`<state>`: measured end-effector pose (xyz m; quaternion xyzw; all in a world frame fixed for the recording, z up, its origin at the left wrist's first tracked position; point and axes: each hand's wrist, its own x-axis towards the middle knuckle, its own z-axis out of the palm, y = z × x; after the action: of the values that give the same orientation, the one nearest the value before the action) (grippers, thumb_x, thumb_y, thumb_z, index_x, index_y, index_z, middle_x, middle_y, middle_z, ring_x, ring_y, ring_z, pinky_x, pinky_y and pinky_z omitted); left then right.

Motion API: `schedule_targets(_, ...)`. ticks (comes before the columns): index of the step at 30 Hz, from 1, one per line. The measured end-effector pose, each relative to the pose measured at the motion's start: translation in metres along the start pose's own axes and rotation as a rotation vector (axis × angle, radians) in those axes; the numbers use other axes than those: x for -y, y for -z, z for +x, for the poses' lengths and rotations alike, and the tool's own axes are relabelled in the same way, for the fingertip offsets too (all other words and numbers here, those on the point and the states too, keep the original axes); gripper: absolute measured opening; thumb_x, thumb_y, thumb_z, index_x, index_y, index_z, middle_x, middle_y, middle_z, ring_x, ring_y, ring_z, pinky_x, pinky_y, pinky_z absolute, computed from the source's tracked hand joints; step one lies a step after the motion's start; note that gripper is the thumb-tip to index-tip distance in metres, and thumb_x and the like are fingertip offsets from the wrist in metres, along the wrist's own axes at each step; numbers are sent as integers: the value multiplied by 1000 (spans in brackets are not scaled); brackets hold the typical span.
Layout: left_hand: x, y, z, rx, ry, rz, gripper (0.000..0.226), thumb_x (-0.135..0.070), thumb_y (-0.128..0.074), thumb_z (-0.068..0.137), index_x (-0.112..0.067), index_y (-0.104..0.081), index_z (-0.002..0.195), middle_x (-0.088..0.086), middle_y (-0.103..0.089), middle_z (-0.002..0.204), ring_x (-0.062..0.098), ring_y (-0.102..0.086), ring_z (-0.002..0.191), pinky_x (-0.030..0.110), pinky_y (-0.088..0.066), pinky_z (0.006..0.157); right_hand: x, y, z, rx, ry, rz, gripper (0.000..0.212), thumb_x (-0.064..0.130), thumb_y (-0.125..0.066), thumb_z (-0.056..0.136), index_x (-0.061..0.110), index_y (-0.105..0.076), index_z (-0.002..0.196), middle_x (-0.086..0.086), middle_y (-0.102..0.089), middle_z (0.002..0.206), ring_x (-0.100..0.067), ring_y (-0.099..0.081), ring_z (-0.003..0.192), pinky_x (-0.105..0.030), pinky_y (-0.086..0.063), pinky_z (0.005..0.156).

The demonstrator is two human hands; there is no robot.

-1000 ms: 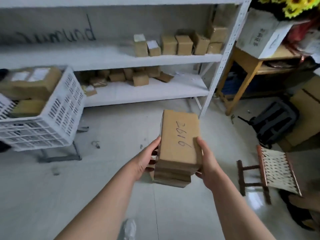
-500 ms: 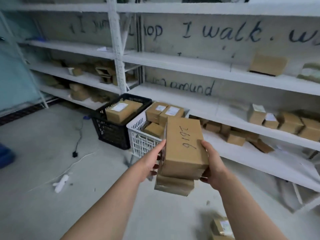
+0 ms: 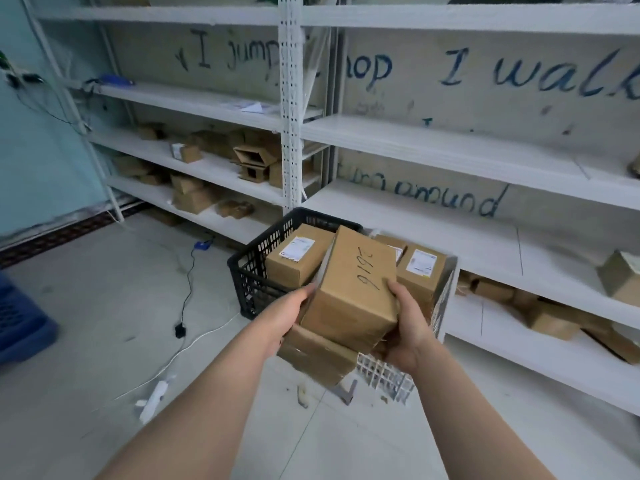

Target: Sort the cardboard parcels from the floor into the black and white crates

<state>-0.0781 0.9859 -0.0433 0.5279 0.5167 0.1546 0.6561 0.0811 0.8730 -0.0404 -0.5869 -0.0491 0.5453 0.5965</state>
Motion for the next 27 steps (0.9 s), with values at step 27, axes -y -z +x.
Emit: schedule_targets(27, -182, 124, 455, -100, -29, -110, 32, -39, -60, 92, -37, -51, 123, 3, -63, 112, 29, -61, 100, 51, -52, 92, 195, -167, 410, 11, 10, 311, 47, 61, -63, 78, 27, -66, 111, -11, -69, 112, -31, -59, 110, -50, -48, 93)
